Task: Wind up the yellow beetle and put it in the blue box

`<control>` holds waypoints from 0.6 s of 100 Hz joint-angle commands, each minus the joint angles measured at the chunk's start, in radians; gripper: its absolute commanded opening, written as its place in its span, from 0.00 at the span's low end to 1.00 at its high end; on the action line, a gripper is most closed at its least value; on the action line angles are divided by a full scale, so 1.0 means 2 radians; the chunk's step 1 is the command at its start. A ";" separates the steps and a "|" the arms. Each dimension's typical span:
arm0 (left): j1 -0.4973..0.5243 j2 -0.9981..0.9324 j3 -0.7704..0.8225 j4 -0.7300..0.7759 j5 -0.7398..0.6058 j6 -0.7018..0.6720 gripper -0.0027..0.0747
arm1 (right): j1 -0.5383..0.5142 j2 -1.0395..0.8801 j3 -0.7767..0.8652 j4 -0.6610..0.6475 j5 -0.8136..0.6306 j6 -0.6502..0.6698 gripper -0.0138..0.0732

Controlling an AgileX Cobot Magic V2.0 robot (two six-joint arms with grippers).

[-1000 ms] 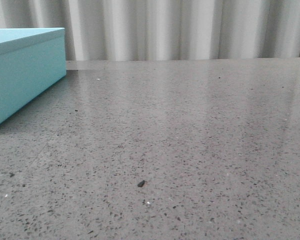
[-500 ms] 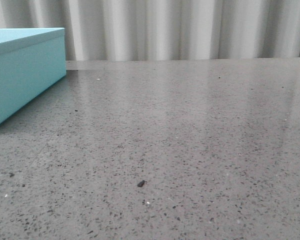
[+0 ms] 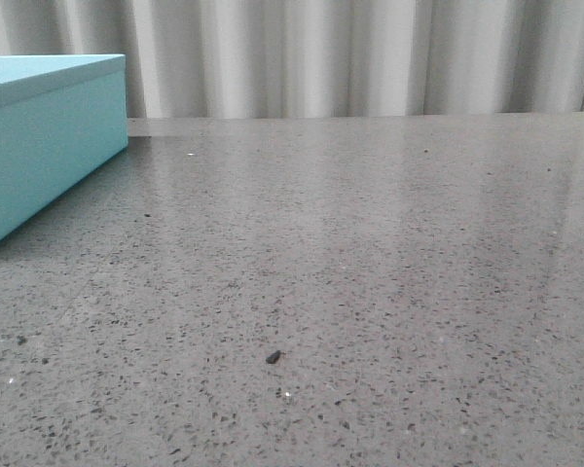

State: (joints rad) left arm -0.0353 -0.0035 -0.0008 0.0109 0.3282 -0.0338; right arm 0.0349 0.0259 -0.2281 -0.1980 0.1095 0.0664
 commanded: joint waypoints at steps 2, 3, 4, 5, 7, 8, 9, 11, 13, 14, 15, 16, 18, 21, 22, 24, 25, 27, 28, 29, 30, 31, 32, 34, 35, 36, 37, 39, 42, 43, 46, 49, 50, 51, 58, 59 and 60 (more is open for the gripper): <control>0.000 -0.016 0.013 0.000 -0.026 -0.005 0.01 | -0.034 0.006 0.017 0.037 -0.108 -0.018 0.09; 0.000 -0.016 0.013 0.000 -0.026 -0.005 0.01 | -0.036 0.006 0.019 0.041 -0.112 -0.021 0.09; 0.000 -0.016 0.013 0.000 -0.026 -0.005 0.01 | -0.041 0.006 0.023 0.049 -0.113 -0.027 0.09; 0.000 -0.016 0.013 0.000 -0.026 -0.005 0.01 | -0.044 0.006 0.025 0.053 -0.115 -0.030 0.09; 0.000 -0.016 0.013 0.000 -0.026 -0.005 0.01 | -0.051 0.006 0.030 0.063 -0.116 -0.039 0.09; 0.000 -0.016 0.013 0.000 -0.026 -0.005 0.01 | -0.053 0.006 0.032 0.066 -0.116 -0.041 0.09; 0.000 -0.016 0.013 0.000 -0.026 -0.005 0.01 | -0.058 0.006 0.035 0.068 -0.116 -0.043 0.09; 0.000 -0.016 0.013 0.000 -0.026 -0.005 0.01 | -0.064 0.006 0.040 0.069 -0.116 -0.043 0.09; 0.000 -0.016 0.013 0.000 -0.026 -0.005 0.01 | -0.068 0.006 0.045 0.069 -0.116 -0.043 0.09; 0.000 -0.016 0.013 0.000 -0.026 -0.005 0.01 | -0.072 0.006 0.047 0.069 -0.116 -0.043 0.09; 0.000 -0.016 0.013 0.000 -0.026 -0.005 0.01 | -0.074 0.006 0.048 0.069 -0.116 -0.043 0.09; 0.000 -0.016 0.013 0.000 -0.026 -0.005 0.01 | -0.077 0.006 0.052 0.069 -0.116 -0.043 0.09; 0.000 -0.016 0.013 0.000 -0.026 -0.005 0.01 | -0.082 0.006 0.057 0.069 -0.116 -0.043 0.09; 0.000 -0.016 0.013 0.000 -0.026 -0.005 0.01 | -0.087 0.006 0.064 0.069 -0.117 -0.045 0.09; 0.000 -0.016 0.013 0.000 -0.026 -0.005 0.01 | -0.089 0.006 0.066 0.069 -0.117 -0.046 0.09; 0.000 -0.016 0.013 0.000 -0.026 -0.005 0.01 | -0.092 0.006 0.072 0.069 -0.119 -0.048 0.09; 0.000 -0.016 0.013 0.000 -0.026 -0.005 0.01 | -0.094 0.006 0.076 0.070 -0.120 -0.049 0.09; 0.000 -0.016 0.013 0.000 -0.026 -0.005 0.01 | -0.096 0.006 0.084 0.073 -0.123 -0.052 0.09; 0.000 -0.016 0.013 0.000 -0.026 -0.005 0.01 | -0.098 0.006 0.086 0.075 -0.125 -0.052 0.09; 0.000 -0.016 0.013 0.000 -0.026 -0.005 0.01 | -0.099 0.006 0.088 0.076 -0.125 -0.053 0.09; 0.000 -0.016 0.013 0.000 -0.026 -0.005 0.01 | -0.101 0.006 0.093 0.079 -0.126 -0.053 0.09; 0.000 -0.016 0.013 0.000 -0.026 -0.005 0.01 | -0.102 0.006 0.095 0.081 -0.126 -0.053 0.09; 0.000 -0.016 0.013 0.000 -0.026 -0.005 0.01 | -0.104 0.006 0.100 0.085 -0.126 -0.053 0.09; 0.000 -0.016 0.013 0.000 -0.026 -0.005 0.01 | -0.106 0.006 0.107 0.091 -0.126 -0.053 0.09; 0.000 -0.016 0.013 0.000 -0.026 -0.005 0.01 | -0.109 0.006 0.109 0.093 -0.126 -0.053 0.09; 0.000 -0.016 0.013 0.000 -0.026 -0.005 0.01 | -0.110 0.006 0.112 0.094 -0.126 -0.053 0.09; 0.000 -0.016 0.013 0.000 -0.026 -0.005 0.01 | -0.112 0.006 0.116 0.099 -0.126 -0.053 0.09; 0.000 -0.016 0.013 0.000 -0.026 -0.005 0.01 | -0.114 0.006 0.123 0.103 -0.126 -0.053 0.09; 0.000 -0.016 0.013 0.000 -0.026 -0.005 0.01 | -0.117 0.006 0.131 0.106 -0.124 -0.053 0.09; 0.000 -0.016 0.013 0.000 -0.026 -0.005 0.01 | -0.118 0.006 0.131 0.106 -0.120 -0.053 0.09; 0.000 -0.016 0.013 0.000 -0.026 -0.005 0.01 | -0.120 0.006 0.129 0.106 -0.090 -0.053 0.09; 0.000 -0.016 0.013 0.000 -0.026 -0.005 0.01 | -0.120 0.006 0.129 0.106 -0.074 -0.053 0.09; 0.000 -0.016 0.013 0.000 -0.026 -0.005 0.01 | -0.120 0.006 0.129 0.106 -0.071 -0.053 0.09; 0.000 -0.016 0.013 0.000 -0.026 -0.005 0.01 | -0.120 0.006 0.129 0.106 -0.067 -0.053 0.09; 0.000 -0.016 0.013 0.000 -0.026 -0.005 0.01 | -0.120 0.006 0.129 0.103 -0.039 -0.053 0.09; 0.000 -0.016 0.013 0.000 -0.026 -0.005 0.01 | -0.120 0.005 0.129 0.103 -0.033 -0.053 0.09; 0.000 -0.016 0.013 0.000 -0.026 -0.005 0.01 | -0.120 0.005 0.130 0.103 -0.031 -0.053 0.09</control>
State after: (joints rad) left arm -0.0353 -0.0035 -0.0008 0.0109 0.3282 -0.0338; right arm -0.1985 0.0259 0.0106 0.0076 0.0516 -0.0305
